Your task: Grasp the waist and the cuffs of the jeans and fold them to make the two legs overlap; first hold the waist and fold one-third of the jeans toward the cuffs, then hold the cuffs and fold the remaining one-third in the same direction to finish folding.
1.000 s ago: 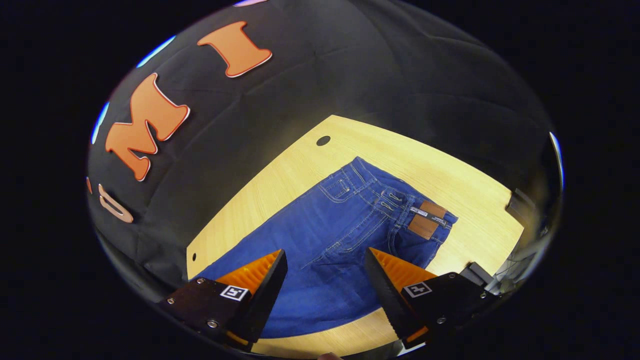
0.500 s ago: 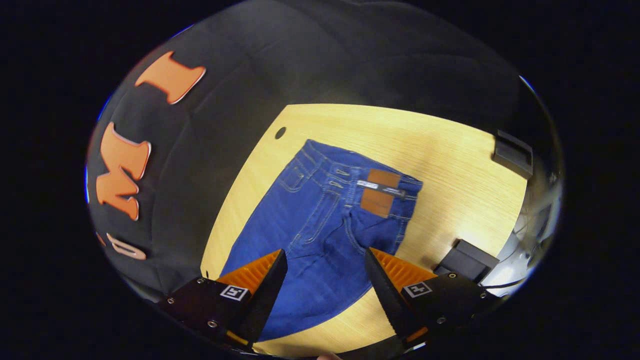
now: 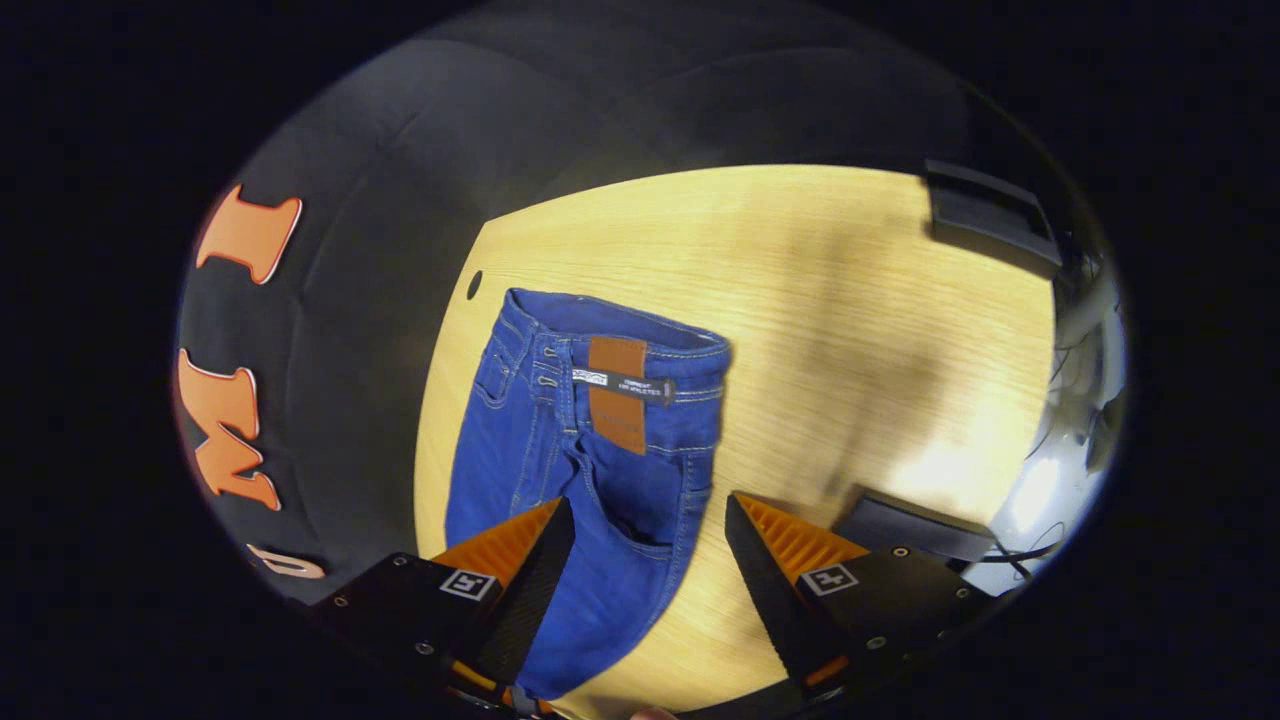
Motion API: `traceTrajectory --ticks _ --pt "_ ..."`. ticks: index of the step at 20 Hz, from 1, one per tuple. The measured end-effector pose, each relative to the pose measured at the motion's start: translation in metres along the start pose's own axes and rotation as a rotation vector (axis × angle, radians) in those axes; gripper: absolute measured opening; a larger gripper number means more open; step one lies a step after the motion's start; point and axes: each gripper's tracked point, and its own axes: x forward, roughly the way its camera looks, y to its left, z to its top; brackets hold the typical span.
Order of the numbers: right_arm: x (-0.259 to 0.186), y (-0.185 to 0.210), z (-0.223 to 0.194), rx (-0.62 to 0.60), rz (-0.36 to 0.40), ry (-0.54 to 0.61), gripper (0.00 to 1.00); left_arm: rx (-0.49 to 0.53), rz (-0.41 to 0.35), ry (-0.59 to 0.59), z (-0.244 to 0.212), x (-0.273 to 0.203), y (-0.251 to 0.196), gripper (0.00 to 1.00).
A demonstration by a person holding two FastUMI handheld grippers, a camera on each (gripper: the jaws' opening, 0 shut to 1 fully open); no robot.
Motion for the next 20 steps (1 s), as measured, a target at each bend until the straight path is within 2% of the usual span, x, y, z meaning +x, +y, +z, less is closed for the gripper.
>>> traceTrajectory --ticks 2,4,5,6,7,8,9,10,11,13,14,15,17,20 --pt "0.009 0.008 0.0 0.014 0.032 0.001 0.93 -0.02 -0.016 0.007 -0.003 0.008 -0.003 0.82" --pt "0.013 0.009 -0.001 0.032 0.047 0.008 0.9 -0.069 -0.013 0.014 -0.005 0.026 -0.004 0.67" --pt "0.015 0.009 -0.001 0.049 0.046 0.014 0.88 -0.089 -0.004 0.006 -0.006 0.03 -0.001 0.5" --pt "0.019 0.008 0.0 0.067 0.04 0.012 0.79 -0.109 -0.007 0.002 -0.006 0.032 0.0 0.41" --pt "0.021 0.005 -0.001 0.085 0.031 0.012 0.72 -0.11 0.011 -0.002 -0.007 0.032 0.004 0.27" --pt "0.022 0.002 -0.001 0.11 0.019 0.009 0.6 -0.106 0.012 -0.001 -0.009 0.035 0.003 0.21" --pt "0.026 -0.002 -0.004 0.123 -0.004 0.012 0.59 -0.085 0.021 -0.004 -0.008 0.031 0.004 0.1" --pt "0.022 -0.004 -0.002 0.134 -0.024 0.006 0.31 -0.048 0.058 -0.007 -0.009 0.019 0.008 0.1" --pt "0.025 -0.001 -0.003 0.142 -0.029 0.005 0.24 -0.037 0.077 -0.021 -0.006 0.042 0.005 0.03" --pt "0.026 0.005 -0.005 0.12 -0.015 0.005 0.22 0.0 0.083 -0.027 -0.009 0.034 0.0 0.01" --pt "0.023 0.001 -0.003 0.116 -0.043 -0.008 0.21 0.013 0.101 -0.032 -0.008 0.033 0.001 0.01" --pt "0.025 0.005 -0.003 0.118 -0.044 -0.004 0.1 0.018 0.107 -0.033 -0.007 0.029 0.0 0.01" --pt "0.016 0.022 -0.004 0.141 0.002 0.018 0.1 0.023 0.101 -0.057 -0.003 0.021 -0.006 0.01" --pt "0.004 0.028 0.001 0.1 0.003 0.019 0.1 0.005 0.065 -0.073 0.004 -0.005 -0.023 0.01"
